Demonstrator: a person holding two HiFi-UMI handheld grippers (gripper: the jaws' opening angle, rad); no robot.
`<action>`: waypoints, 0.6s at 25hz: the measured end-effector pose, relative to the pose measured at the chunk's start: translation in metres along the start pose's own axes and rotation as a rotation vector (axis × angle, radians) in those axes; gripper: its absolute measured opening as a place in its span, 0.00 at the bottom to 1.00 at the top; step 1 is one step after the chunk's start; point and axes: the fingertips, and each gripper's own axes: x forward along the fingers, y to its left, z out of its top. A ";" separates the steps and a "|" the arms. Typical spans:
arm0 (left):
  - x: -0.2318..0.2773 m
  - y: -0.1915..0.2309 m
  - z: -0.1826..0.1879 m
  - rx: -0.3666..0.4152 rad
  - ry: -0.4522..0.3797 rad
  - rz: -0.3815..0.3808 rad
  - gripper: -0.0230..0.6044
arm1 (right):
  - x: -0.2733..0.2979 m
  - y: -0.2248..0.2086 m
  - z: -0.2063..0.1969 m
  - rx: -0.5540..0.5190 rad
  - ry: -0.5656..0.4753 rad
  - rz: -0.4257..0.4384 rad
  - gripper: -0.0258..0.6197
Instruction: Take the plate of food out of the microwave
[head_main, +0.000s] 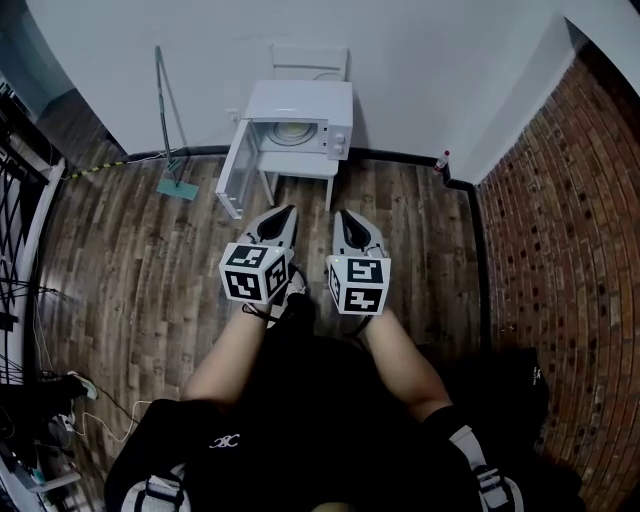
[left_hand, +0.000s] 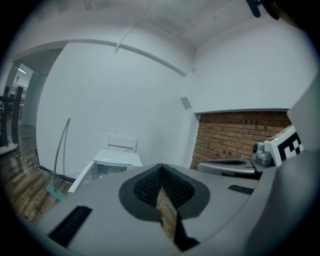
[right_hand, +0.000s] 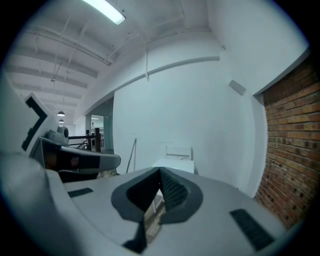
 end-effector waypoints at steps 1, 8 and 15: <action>0.009 0.005 0.001 -0.001 0.001 -0.004 0.03 | 0.008 -0.003 0.000 -0.005 0.003 -0.004 0.06; 0.078 0.045 0.025 -0.010 0.008 -0.027 0.03 | 0.076 -0.023 0.011 -0.016 0.035 -0.023 0.06; 0.150 0.103 0.027 -0.027 0.069 -0.050 0.03 | 0.168 -0.036 0.013 -0.011 0.091 -0.025 0.06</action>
